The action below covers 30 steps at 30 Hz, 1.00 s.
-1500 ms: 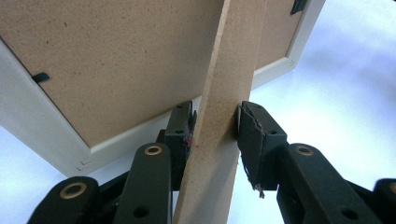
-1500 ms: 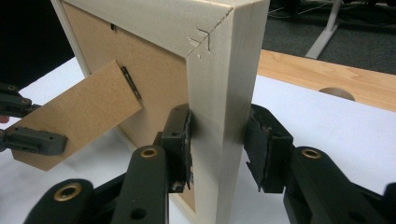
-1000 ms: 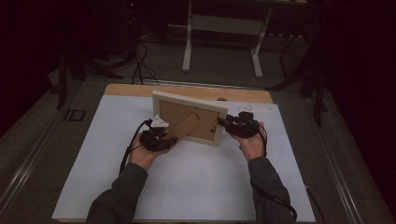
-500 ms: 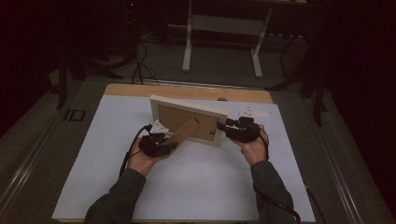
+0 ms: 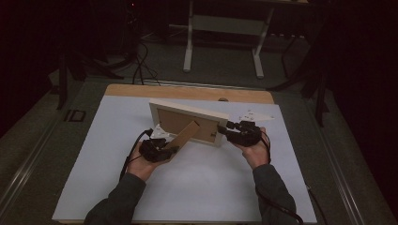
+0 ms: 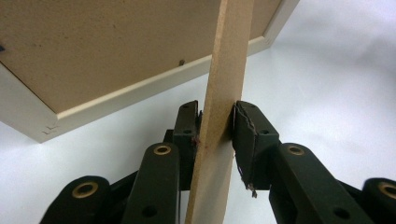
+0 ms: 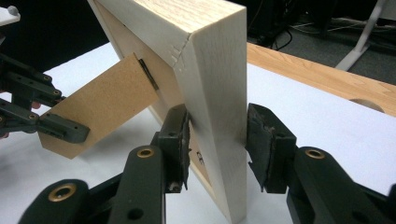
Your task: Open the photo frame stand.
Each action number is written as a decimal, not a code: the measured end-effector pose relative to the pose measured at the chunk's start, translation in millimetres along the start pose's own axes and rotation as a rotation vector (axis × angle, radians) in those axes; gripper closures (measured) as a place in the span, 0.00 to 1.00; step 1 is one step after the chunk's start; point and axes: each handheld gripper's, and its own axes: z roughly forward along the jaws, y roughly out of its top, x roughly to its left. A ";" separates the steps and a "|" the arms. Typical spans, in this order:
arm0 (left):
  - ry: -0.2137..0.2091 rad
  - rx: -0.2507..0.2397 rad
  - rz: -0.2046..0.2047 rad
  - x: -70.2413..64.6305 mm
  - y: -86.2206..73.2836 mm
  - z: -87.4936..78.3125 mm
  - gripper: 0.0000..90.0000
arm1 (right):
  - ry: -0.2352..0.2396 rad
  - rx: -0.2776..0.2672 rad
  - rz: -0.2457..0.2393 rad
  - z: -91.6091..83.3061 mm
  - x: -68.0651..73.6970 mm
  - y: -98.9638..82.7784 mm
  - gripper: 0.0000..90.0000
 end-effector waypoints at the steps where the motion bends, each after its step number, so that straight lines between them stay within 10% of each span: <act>1: -0.001 -0.001 -0.002 -0.3 -0.6 0.0 0.81 | 0.000 0.002 0.000 -0.2 0.5 -0.1 0.67; 30: -0.036 -0.036 0.006 -10.0 -6.2 -6.3 0.83 | 0.009 0.008 -0.031 -5.8 12.4 -5.5 0.65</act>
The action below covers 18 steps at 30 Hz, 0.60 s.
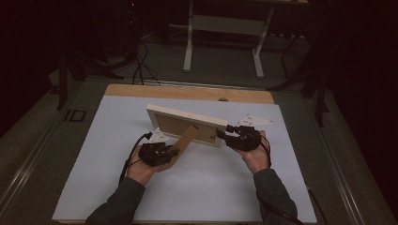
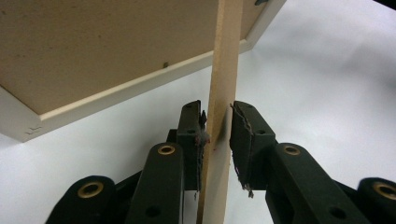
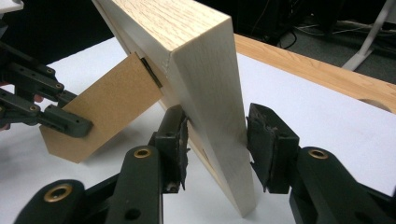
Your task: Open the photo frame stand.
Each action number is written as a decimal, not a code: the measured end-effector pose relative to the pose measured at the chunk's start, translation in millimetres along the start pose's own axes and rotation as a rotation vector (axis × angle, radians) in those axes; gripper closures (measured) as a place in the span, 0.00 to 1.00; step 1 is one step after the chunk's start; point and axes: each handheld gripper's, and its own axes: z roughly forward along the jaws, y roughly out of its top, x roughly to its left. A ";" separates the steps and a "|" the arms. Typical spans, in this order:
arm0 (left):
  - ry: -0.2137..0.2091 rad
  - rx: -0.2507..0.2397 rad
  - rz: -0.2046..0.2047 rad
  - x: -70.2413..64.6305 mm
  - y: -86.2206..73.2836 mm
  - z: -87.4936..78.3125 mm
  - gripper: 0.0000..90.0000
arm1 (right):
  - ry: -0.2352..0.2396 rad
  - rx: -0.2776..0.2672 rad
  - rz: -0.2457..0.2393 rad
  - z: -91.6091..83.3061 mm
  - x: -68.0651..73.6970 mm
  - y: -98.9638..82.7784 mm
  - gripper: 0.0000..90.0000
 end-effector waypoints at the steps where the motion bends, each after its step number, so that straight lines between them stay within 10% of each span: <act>1: -0.004 0.001 0.003 -0.7 -0.1 -0.1 0.83 | 0.000 -0.001 -0.001 -0.2 0.5 -0.3 0.65; 18: -0.039 0.005 0.025 -11.2 -6.1 -0.8 0.81 | -0.012 -0.001 -0.024 -2.4 9.5 -4.7 0.64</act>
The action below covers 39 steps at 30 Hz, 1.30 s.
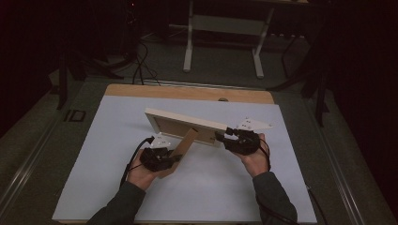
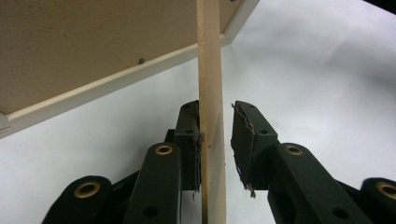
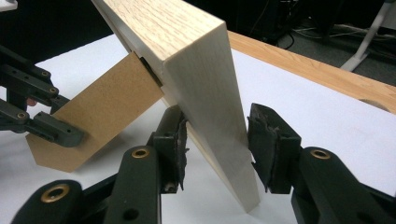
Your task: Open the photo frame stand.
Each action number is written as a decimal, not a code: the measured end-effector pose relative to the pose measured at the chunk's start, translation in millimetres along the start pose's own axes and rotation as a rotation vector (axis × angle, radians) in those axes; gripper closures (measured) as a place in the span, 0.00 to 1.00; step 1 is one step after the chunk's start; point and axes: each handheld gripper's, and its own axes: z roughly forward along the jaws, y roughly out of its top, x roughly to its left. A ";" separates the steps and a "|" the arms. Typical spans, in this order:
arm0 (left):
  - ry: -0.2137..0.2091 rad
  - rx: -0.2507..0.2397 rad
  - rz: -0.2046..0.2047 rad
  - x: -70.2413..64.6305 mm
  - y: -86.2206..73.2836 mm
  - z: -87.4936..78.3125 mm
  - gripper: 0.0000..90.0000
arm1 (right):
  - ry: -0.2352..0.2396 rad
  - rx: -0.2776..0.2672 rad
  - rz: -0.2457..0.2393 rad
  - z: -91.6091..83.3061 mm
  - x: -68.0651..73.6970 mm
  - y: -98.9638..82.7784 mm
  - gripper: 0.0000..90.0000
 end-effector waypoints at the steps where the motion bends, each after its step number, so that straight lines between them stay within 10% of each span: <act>1: 0.000 0.003 0.001 -0.3 -0.2 0.2 0.81 | 0.000 -0.001 -0.001 -0.1 0.5 -0.4 0.64; 39: -0.047 -0.019 -0.055 10.1 -8.6 -3.8 0.65 | 0.032 0.027 -0.007 -0.2 2.4 -14.3 0.55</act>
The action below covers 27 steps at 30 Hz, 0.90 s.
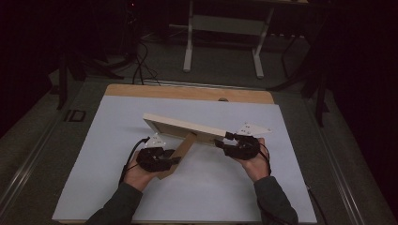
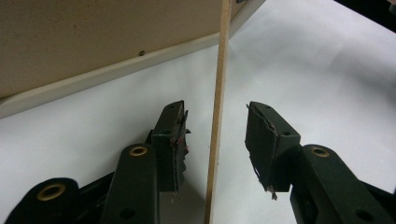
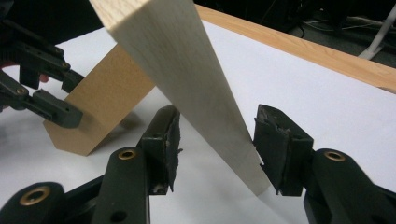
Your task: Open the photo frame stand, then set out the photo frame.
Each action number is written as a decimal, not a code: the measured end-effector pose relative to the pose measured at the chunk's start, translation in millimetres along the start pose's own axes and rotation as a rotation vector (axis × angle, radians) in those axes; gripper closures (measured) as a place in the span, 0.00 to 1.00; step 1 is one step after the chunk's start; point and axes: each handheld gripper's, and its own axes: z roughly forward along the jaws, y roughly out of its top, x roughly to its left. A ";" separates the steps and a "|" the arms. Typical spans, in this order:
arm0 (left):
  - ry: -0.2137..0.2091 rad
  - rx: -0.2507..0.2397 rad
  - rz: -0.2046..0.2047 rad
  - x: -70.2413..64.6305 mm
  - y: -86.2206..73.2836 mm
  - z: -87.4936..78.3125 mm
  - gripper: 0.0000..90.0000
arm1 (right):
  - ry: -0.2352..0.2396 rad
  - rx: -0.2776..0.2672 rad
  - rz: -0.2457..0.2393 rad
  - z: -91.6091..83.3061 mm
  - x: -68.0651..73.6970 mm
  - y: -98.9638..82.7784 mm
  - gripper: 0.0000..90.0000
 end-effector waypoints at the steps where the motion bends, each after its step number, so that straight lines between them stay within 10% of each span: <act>1: -0.001 -0.001 -0.002 0.9 0.0 -0.7 0.65 | 0.001 0.002 -0.003 -0.1 -0.1 -0.2 0.55; 27: -0.034 -0.076 -0.109 17.2 1.0 -19.4 0.68 | 0.009 0.073 0.009 -10.7 -15.6 -18.0 0.66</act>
